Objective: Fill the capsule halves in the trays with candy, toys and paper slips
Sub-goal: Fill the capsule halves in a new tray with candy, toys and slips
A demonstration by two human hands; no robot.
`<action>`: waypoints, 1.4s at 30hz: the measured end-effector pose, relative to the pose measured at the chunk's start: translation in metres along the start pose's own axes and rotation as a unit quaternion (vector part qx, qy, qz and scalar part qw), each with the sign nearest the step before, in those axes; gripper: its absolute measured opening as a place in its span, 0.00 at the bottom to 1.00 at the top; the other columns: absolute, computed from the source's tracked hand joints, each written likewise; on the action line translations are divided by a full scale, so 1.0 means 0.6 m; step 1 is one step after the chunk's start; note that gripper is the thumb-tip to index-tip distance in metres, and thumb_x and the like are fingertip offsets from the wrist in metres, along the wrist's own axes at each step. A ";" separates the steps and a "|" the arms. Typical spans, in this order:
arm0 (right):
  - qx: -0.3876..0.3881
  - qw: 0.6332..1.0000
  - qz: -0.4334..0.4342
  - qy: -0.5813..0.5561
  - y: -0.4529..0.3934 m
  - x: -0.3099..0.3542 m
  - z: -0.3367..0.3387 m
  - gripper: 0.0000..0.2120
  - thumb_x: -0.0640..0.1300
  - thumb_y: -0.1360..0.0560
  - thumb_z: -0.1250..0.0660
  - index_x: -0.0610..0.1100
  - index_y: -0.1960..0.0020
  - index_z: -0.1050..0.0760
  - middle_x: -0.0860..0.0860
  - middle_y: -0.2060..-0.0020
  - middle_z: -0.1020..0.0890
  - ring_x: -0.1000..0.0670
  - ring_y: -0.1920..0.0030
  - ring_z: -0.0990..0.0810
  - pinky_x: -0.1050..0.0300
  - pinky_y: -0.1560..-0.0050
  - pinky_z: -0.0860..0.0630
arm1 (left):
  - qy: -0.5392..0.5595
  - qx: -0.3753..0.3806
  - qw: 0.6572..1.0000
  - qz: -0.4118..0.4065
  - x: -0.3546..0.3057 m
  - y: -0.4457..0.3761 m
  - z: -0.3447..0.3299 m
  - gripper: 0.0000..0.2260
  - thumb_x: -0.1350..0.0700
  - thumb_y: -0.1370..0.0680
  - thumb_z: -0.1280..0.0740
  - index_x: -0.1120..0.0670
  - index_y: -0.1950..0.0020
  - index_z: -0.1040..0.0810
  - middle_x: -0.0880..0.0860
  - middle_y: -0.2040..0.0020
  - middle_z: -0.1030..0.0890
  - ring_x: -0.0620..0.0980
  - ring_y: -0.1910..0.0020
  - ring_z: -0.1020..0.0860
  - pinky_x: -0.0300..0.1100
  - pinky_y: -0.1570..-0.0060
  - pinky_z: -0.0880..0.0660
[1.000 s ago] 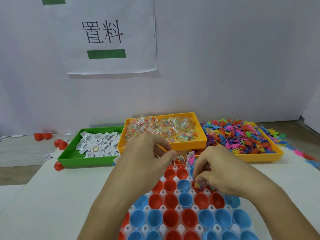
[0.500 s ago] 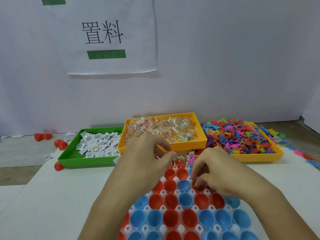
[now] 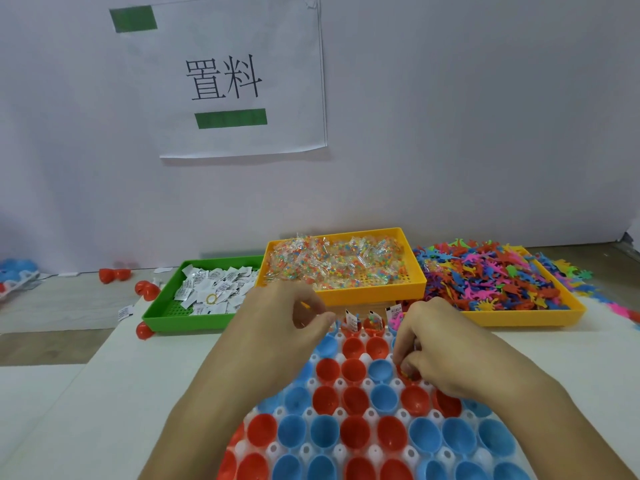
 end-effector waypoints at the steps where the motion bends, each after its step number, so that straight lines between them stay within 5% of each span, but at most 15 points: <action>1: 0.002 1.000 0.004 0.000 0.000 -0.001 0.000 0.10 0.36 0.26 0.29 0.50 0.55 0.13 0.61 0.61 0.20 0.57 0.59 0.19 0.56 0.57 0.17 | -0.005 -0.001 1.000 0.010 0.010 -0.003 0.010 0.04 0.50 0.24 0.30 0.48 0.58 0.17 0.45 0.66 0.17 0.40 0.65 0.20 0.39 0.60 0.23; 4: 0.011 1.000 0.015 -0.014 0.004 -0.002 0.002 0.10 0.38 0.25 0.29 0.52 0.52 0.14 0.64 0.64 0.25 0.60 0.63 0.22 0.65 0.62 0.23 | -0.031 -0.040 0.998 0.041 0.047 -0.021 0.049 0.06 0.52 0.23 0.30 0.47 0.60 0.18 0.44 0.65 0.17 0.40 0.64 0.19 0.36 0.65 0.24; 8: 0.010 0.999 0.027 -0.027 0.010 0.001 0.010 0.11 0.41 0.24 0.29 0.57 0.49 0.16 0.59 0.58 0.21 0.57 0.61 0.21 0.60 0.60 0.20 | -0.064 -0.093 0.986 0.119 0.118 -0.073 0.090 0.05 0.56 0.22 0.31 0.51 0.54 0.15 0.49 0.57 0.15 0.43 0.61 0.21 0.35 0.68 0.30; 15: -0.024 0.999 0.038 -0.031 0.009 -0.002 0.019 0.10 0.43 0.21 0.32 0.58 0.48 0.18 0.62 0.55 0.24 0.59 0.56 0.23 0.63 0.58 0.23 | -0.157 -0.032 0.962 0.220 0.206 -0.153 0.064 0.06 0.60 0.24 0.28 0.60 0.50 0.15 0.57 0.55 0.19 0.56 0.57 0.20 0.46 0.57 0.24; 19: -0.035 0.998 0.038 -0.045 0.009 -0.011 0.023 0.08 0.46 0.21 0.32 0.58 0.47 0.18 0.61 0.54 0.22 0.58 0.55 0.22 0.59 0.53 0.20 | -0.208 0.040 0.951 0.227 0.221 -0.168 0.030 0.12 0.55 0.26 0.24 0.63 0.50 0.17 0.56 0.57 0.17 0.53 0.59 0.20 0.44 0.57 0.23; 23: -0.049 0.997 0.040 -0.053 0.008 -0.018 0.028 0.07 0.46 0.22 0.31 0.57 0.48 0.18 0.60 0.56 0.19 0.58 0.57 0.20 0.61 0.56 0.21 | -0.211 0.033 0.951 0.222 0.230 -0.179 0.025 0.06 0.61 0.24 0.27 0.63 0.51 0.16 0.59 0.55 0.16 0.55 0.54 0.17 0.47 0.53 0.20; 29: -0.060 0.996 0.040 -0.057 0.007 -0.026 0.032 0.06 0.47 0.21 0.32 0.57 0.48 0.18 0.59 0.59 0.19 0.58 0.58 0.20 0.62 0.59 0.23 | -0.204 0.028 0.957 0.206 0.230 -0.175 0.023 0.07 0.65 0.25 0.34 0.65 0.56 0.17 0.63 0.55 0.16 0.54 0.64 0.24 0.43 0.64 0.27; 35: -0.063 0.995 0.041 -0.061 0.007 -0.027 0.032 0.06 0.49 0.21 0.33 0.58 0.50 0.18 0.59 0.52 0.17 0.58 0.58 0.20 0.61 0.57 0.22 | -0.209 -0.058 0.959 0.182 0.225 -0.166 0.030 0.13 0.62 0.24 0.32 0.61 0.69 0.26 0.57 0.73 0.25 0.51 0.73 0.31 0.39 0.74 0.34; 42: -0.068 0.995 0.041 -0.054 0.006 -0.024 0.031 0.06 0.50 0.20 0.33 0.57 0.49 0.18 0.60 0.54 0.18 0.58 0.57 0.20 0.60 0.55 0.20 | -0.129 -0.144 0.969 0.152 0.205 -0.142 0.053 0.04 0.64 0.27 0.29 0.58 0.60 0.22 0.56 0.64 0.20 0.51 0.72 0.23 0.38 0.74 0.33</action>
Point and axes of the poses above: each hand's wrist, its own y-axis away from the middle knuckle, its own z-axis out of the back of the hand, x = y × z, the point moved 3 cm from there along -y, towards the middle knuckle
